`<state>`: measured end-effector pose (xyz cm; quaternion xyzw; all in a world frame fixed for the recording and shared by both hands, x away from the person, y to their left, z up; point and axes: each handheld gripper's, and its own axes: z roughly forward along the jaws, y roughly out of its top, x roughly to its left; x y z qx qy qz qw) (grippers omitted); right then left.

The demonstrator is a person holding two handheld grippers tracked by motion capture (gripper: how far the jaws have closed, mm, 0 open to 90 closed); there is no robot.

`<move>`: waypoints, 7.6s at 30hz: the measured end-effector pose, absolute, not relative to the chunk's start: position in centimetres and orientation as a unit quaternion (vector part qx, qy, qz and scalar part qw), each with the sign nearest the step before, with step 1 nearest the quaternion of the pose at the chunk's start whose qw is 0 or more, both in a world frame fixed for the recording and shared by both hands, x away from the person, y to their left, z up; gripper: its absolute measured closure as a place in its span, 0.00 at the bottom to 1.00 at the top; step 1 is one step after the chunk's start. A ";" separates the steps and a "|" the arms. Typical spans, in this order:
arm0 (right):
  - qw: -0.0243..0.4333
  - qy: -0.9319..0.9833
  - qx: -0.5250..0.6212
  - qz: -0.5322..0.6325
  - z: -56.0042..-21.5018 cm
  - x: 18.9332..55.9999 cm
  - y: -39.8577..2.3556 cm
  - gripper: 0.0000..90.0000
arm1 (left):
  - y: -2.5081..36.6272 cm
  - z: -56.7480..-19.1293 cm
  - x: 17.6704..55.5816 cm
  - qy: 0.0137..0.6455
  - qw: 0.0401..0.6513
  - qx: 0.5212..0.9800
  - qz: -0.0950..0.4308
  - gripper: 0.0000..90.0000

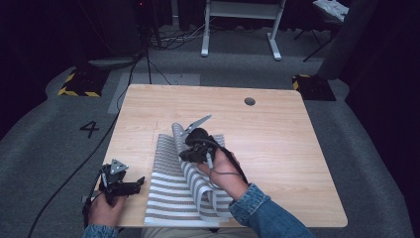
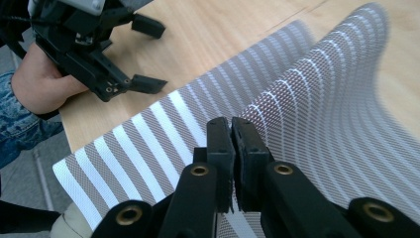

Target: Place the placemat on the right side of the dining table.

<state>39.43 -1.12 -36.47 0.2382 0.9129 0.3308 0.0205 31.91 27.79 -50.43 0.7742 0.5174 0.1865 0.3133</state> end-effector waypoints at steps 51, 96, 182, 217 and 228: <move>0.204 0.803 0.398 0.395 -25.4 42.9 -28.6 0.98 | 27.9 -50.4 31.8 0.523 0.312 0.771 0.188 0.10; 0.081 0.850 0.374 0.363 -38.8 42.5 -25.6 0.58 | 27.9 -50.4 31.9 0.526 0.312 0.769 0.189 0.10; 0.164 0.783 0.552 0.235 -47.7 39.6 -34.2 0.45 | 27.8 -50.4 32.1 0.528 0.313 0.766 0.189 0.10; 0.243 0.825 0.408 0.307 -37.4 35.9 -26.5 0.96 | 27.8 -50.4 32.0 0.529 0.311 0.766 0.190 0.10; 0.226 0.841 0.335 0.360 -34.4 34.4 -21.1 0.96 | 27.8 -50.4 32.1 0.530 0.311 0.766 0.190 0.10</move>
